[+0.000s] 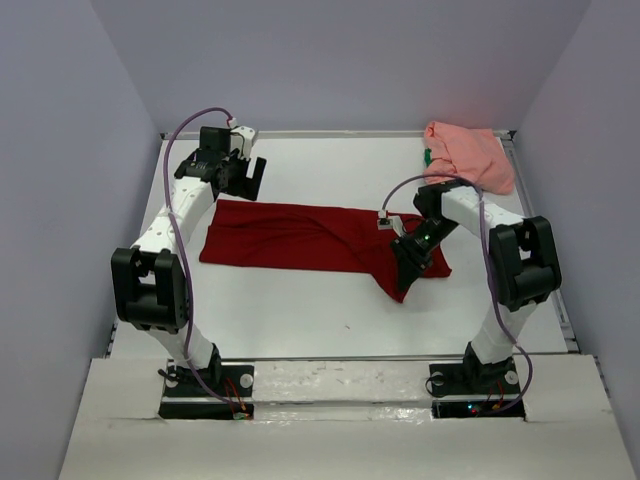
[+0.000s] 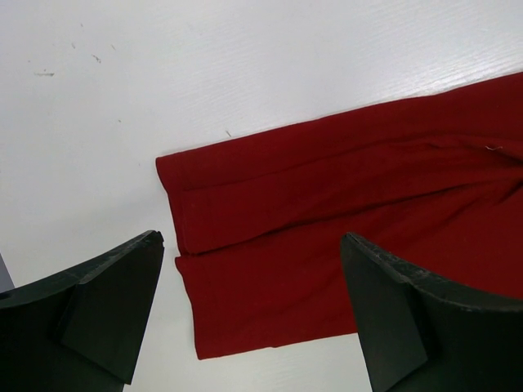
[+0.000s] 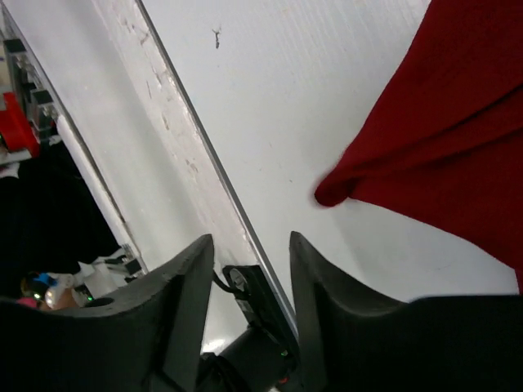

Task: Fold and stack the t-shirts
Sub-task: Fold the other side of the tshirt into a rectangle

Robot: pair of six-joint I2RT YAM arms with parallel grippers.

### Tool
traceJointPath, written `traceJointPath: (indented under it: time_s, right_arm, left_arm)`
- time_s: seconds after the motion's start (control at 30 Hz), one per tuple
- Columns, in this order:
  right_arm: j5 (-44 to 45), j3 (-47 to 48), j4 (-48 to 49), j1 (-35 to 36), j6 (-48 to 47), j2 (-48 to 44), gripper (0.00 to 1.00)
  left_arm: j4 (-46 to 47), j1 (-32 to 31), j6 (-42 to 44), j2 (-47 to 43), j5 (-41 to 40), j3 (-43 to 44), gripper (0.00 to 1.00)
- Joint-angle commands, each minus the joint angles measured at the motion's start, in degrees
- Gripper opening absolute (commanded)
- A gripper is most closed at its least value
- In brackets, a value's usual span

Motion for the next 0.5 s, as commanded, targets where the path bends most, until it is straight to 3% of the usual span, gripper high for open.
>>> traceJointPath:
  time_s: [0.0,0.1,0.17,0.47]
  right_arm:
    - [-0.86,0.75,-2.85,0.55,-0.03,-0.45,0.60]
    - [-1.39,1.63,-3.38,0.55,-0.21,-0.36,0.85]
    - [-1.22,2.33,-3.56,0.55,0.06,-0.54,0.93]
    - [2.04,8.13,7.33,0.55,6.64,0.06,0.92]
  left_arm:
    - [1.22,-0.56,0.75,-3.14,0.17,-0.48,0.99]
    - [1.13,-0.74,0.75,-3.23,-0.01,-0.48,0.99]
    - [1.22,-0.74,0.75,-3.31,-0.01,-0.57,0.99]
    - [1.39,-1.00,0.57,-3.58,-0.01,-0.83,0.99]
